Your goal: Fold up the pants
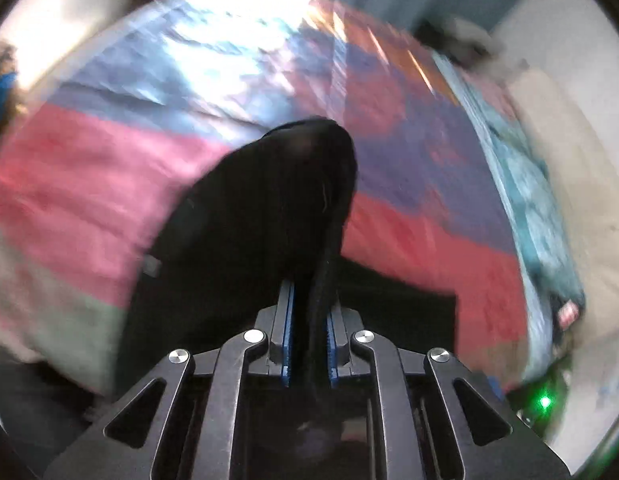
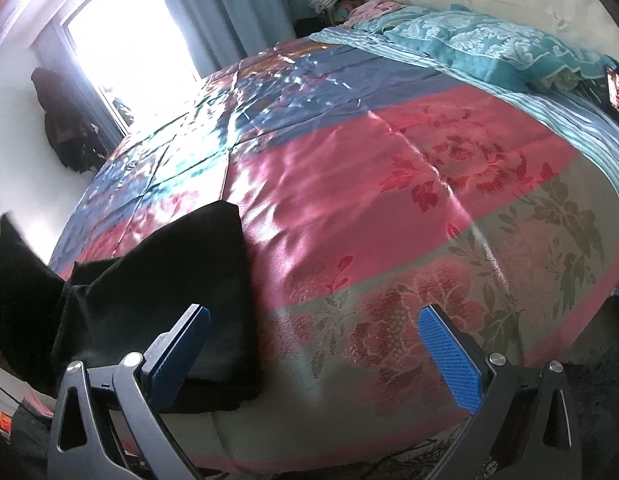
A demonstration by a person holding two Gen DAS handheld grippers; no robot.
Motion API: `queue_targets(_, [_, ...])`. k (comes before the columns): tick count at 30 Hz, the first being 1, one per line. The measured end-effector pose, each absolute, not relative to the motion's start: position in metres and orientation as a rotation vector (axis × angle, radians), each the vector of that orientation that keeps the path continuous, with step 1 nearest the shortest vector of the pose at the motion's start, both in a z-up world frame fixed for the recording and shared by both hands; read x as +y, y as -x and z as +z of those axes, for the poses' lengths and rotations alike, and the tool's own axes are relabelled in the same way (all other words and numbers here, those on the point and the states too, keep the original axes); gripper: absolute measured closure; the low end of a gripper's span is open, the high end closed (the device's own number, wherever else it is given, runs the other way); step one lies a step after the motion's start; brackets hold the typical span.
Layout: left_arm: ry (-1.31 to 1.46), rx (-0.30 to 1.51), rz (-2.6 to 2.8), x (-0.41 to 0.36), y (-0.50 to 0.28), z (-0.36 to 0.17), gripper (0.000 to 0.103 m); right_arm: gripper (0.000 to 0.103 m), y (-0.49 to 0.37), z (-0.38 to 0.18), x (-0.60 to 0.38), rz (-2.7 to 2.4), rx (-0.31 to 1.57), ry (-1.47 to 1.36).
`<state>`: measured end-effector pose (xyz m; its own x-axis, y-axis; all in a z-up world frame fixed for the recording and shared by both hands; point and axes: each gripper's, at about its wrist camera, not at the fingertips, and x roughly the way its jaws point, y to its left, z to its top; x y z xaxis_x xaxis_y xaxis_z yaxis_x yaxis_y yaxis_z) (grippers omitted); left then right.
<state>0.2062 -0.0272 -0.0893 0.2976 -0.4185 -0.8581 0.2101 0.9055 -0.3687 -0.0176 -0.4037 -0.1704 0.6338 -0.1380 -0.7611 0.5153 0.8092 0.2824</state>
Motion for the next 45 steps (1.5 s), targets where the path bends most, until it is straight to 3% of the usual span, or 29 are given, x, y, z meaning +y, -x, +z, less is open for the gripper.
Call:
queue_targets(3, [0.249,1.352,-0.534,-0.083,-0.203,-0.140,0.087,0.000,0.024,-0.162,-0.409,-0.358,0.732,-0.552])
queue_targets(5, [0.223,1.364,-0.573,-0.098,-0.194,-0.146,0.084,0.000,0.032,-0.148,-0.411,-0.307,0.627,-0.581])
queue_targets(8, [0.219,1.269,-0.655,-0.085,-0.183,-0.119,0.058,0.000,0.041,-0.136,-0.413,-0.213,0.505,-0.625])
queue_targets(10, [0.190,1.137,-0.610,-0.054,-0.180,-0.091,0.034,0.000,0.042,-0.138,-0.410,-0.154,0.465,-0.660])
queue_targets(12, [0.189,1.034,-0.523,-0.015,-0.182,-0.075,0.024,0.000,0.034,-0.137,-0.399,-0.118,0.482,-0.622])
queue_targets(17, [0.151,0.951,-0.306,0.053,-0.184,-0.092,0.024,0.000,-0.027,-0.124,-0.334,0.273,0.675,-0.581])
queue_targets(20, [0.158,0.973,-0.238,0.074,-0.174,-0.120,0.026,0.001,-0.082,-0.142,-0.311,0.486,0.836,-0.751])
queue_targets(22, [0.190,0.988,-0.218,0.082,-0.164,-0.138,0.026,0.012,-0.116,-0.168,-0.311,0.518,0.941,-0.917])
queue_targets(24, [0.204,0.988,-0.212,0.089,-0.154,-0.145,0.026,0.016,-0.142,-0.184,-0.307,0.490,1.036,-0.908])
queue_targets(42, [0.166,1.014,-0.256,0.085,-0.163,-0.176,0.027,0.017,-0.205,-0.219,-0.261,0.652,1.239,-0.984])
queue_targets(44, [0.161,1.012,-0.254,0.084,-0.162,-0.176,0.026,0.024,-0.207,-0.219,-0.255,0.617,1.249,-0.944])
queue_targets(45, [0.157,1.011,-0.253,0.084,-0.162,-0.176,0.026,0.035,-0.208,-0.216,-0.247,0.582,1.276,-0.856])
